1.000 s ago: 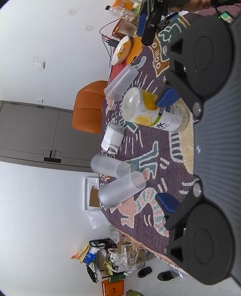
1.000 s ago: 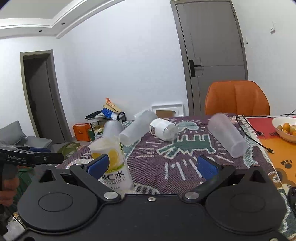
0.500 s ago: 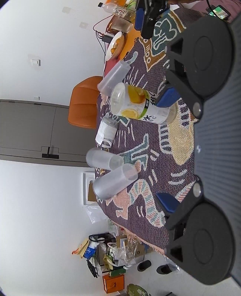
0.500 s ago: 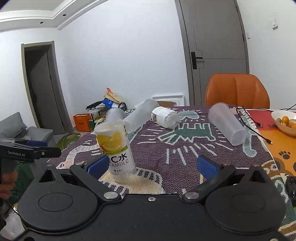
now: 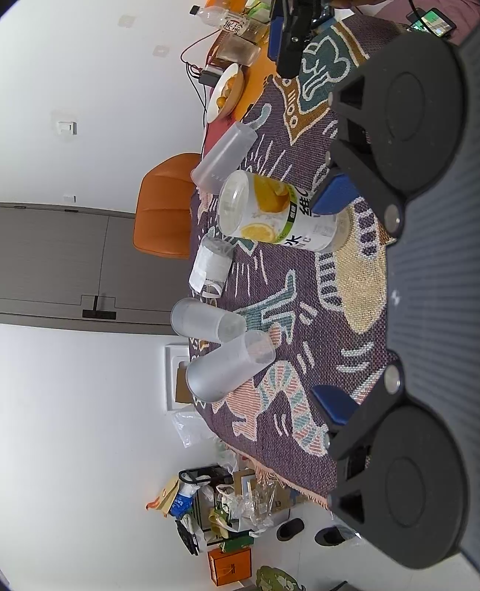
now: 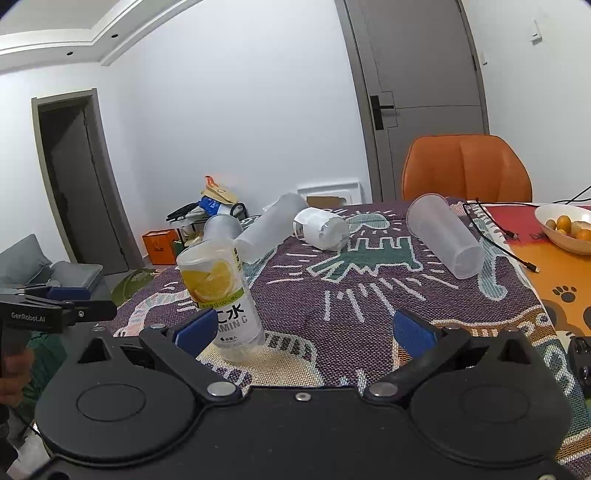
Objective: Flip cup upright
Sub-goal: 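Open the right gripper and withdraw from the standing bottle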
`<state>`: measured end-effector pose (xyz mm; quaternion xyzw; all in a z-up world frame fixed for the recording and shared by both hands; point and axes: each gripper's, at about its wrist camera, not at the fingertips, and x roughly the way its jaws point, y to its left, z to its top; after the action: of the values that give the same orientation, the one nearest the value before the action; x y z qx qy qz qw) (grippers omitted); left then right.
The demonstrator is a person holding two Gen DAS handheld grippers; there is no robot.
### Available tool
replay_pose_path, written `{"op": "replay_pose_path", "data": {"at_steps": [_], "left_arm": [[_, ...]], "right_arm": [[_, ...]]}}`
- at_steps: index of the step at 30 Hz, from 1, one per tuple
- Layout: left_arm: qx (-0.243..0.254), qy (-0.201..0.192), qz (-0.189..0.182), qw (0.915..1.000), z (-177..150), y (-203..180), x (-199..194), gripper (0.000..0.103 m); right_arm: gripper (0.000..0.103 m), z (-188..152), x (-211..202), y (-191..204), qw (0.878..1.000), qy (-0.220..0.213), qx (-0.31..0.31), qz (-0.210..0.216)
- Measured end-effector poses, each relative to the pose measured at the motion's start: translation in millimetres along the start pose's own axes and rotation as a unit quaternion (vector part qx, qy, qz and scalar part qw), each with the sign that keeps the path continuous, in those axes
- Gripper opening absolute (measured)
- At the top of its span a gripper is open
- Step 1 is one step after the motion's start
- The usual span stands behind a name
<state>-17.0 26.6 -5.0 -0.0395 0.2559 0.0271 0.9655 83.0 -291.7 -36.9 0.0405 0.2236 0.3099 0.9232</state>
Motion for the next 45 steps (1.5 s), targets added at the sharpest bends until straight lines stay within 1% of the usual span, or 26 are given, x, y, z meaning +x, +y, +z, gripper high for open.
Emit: {"op": "replay_pose_path", "data": {"at_steps": [10,22,45], "left_arm": [[0.0,0.001,0.001,1.0,0.3,-1.0,0.9,0.098],[0.0,0.012,0.005,0.9999,-2.1,-1.1,4.2,0.098],[0.001,0.011,0.006,0.9999,-1.6,-2.3,3.7,0.098]], "right_arm": [[0.103,0.7,-0.5,1.3,1.0,0.0,-0.004,0.0],[0.103,0.5,1.1,1.0,1.0,0.004,-0.004,-0.005],[0.103,-0.7,2.8,0.7,1.0,0.006,-0.005,-0.007]]}}
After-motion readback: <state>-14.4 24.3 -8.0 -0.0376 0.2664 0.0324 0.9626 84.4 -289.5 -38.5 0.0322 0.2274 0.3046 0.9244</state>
